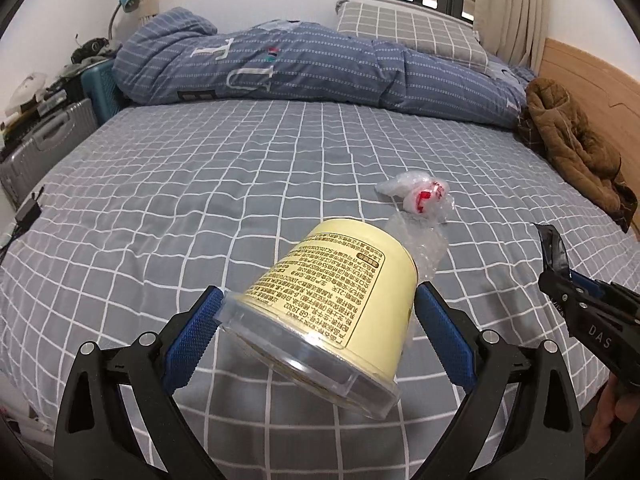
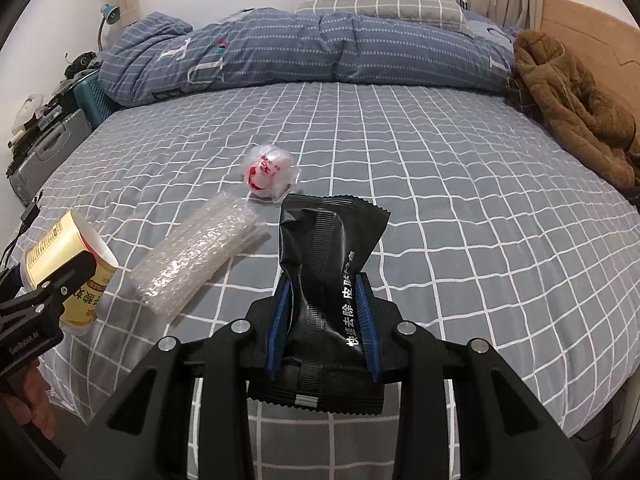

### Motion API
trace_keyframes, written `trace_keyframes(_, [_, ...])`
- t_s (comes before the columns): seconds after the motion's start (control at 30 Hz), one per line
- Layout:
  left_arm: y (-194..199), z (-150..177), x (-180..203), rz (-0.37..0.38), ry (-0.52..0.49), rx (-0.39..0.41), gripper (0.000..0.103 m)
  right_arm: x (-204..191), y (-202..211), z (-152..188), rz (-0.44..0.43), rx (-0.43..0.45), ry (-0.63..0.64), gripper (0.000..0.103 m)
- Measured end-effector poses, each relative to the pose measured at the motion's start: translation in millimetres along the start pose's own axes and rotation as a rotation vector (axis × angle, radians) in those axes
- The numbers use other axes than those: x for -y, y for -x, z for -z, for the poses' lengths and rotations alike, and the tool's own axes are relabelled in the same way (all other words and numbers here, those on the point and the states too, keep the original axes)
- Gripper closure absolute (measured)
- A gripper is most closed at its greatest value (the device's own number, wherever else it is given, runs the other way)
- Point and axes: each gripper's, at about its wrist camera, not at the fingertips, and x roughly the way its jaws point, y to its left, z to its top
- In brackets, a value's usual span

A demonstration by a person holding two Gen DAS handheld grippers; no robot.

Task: Collect trash
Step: 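Lift the yellow cup and black packet and carry both over the bin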

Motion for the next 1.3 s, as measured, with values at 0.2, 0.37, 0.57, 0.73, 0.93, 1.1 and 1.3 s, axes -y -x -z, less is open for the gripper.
trace_keyframes(0.2, [18, 6, 3, 0.010, 0.006, 0.013, 0.010, -7, 21, 5, 0.000, 0.029, 0.022, 0.072])
trace_keyframes(0.37, [32, 14, 2, 0.013, 0.016, 0.015, 0.010, -11, 35, 14, -0.007, 0.038, 0.037, 0.072])
trace_keyframes(0.57, [47, 24, 0, 0.014, 0.028, 0.018, 0.010, -16, 52, 26, -0.022, 0.044, 0.040, 0.072])
trace_keyframes(0.73, [66, 36, 1, 0.016, 0.034, 0.023, 0.010, -21, 67, 35, -0.032, 0.055, 0.041, 0.072])
trace_keyframes(0.93, [81, 48, 2, 0.017, 0.035, 0.021, 0.010, -25, 84, 47, -0.041, 0.063, 0.046, 0.072])
trace_keyframes(1.1, [92, 57, 5, 0.018, 0.027, 0.008, 0.010, -25, 97, 57, -0.044, 0.067, 0.043, 0.072])
trace_keyframes(1.3, [109, 67, 9, 0.026, 0.024, 0.017, 0.010, -25, 113, 69, -0.049, 0.072, 0.044, 0.072])
